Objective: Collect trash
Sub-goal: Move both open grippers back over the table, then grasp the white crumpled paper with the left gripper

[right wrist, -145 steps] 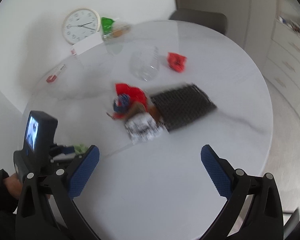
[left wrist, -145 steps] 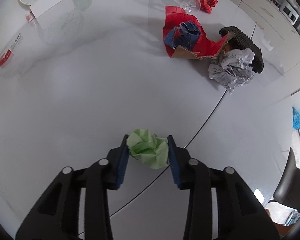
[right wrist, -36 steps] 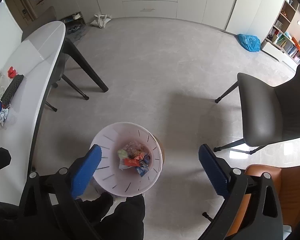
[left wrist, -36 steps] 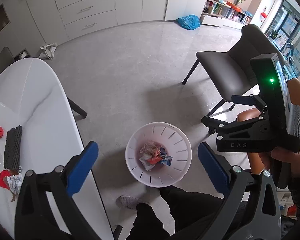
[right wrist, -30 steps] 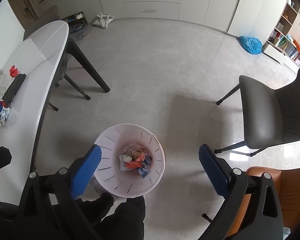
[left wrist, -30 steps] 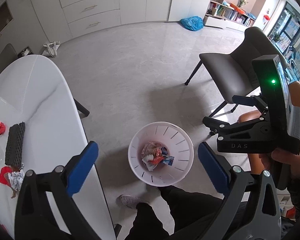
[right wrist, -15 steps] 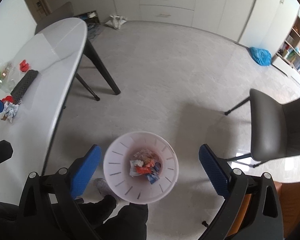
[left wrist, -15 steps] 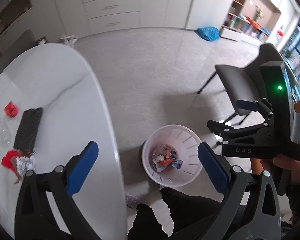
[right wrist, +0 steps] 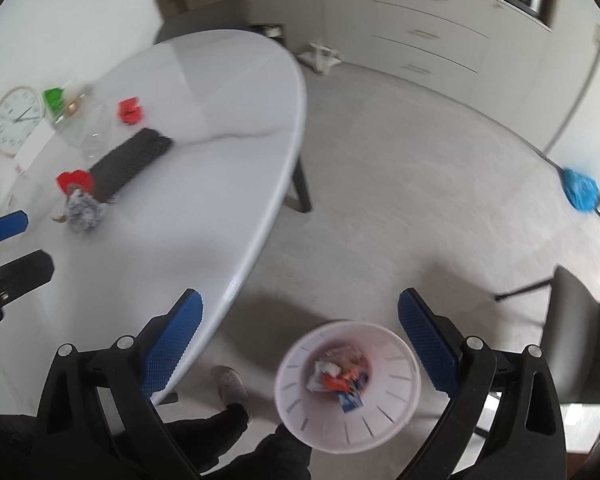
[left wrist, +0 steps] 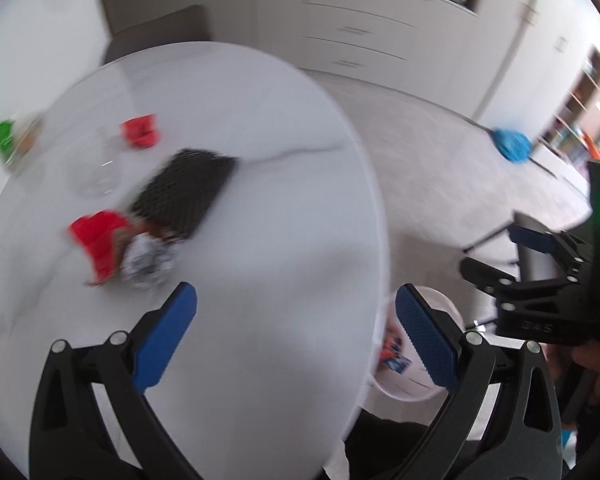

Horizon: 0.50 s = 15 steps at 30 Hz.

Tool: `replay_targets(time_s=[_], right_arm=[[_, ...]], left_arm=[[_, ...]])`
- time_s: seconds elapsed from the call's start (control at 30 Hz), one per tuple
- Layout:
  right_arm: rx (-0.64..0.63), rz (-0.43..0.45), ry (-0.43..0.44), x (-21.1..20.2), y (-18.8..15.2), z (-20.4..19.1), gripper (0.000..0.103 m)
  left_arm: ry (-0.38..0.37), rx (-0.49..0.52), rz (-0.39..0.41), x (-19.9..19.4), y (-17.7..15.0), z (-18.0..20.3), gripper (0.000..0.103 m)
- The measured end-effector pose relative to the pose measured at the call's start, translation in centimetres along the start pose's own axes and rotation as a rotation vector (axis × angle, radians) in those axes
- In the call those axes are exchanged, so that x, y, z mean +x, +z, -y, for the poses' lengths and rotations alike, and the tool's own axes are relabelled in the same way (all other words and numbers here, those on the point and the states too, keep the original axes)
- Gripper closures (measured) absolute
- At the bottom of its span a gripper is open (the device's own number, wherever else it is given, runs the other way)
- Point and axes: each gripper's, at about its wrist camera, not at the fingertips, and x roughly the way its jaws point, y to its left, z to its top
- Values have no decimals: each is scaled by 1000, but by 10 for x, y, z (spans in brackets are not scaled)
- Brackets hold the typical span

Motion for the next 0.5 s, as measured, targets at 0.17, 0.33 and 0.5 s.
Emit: replay_targets(time_s=[0.17, 0.33, 0.5], right_arm=[[-54, 4, 60, 10, 23, -33, 5], [-82, 1, 99, 23, 45, -57, 5], [-103, -6, 128, 37, 66, -76, 5]], left_arm=[[111, -58, 34, 12, -7, -43, 8], [143, -94, 35, 32, -9, -70, 8], [179, -107, 30, 55, -6, -86, 8]])
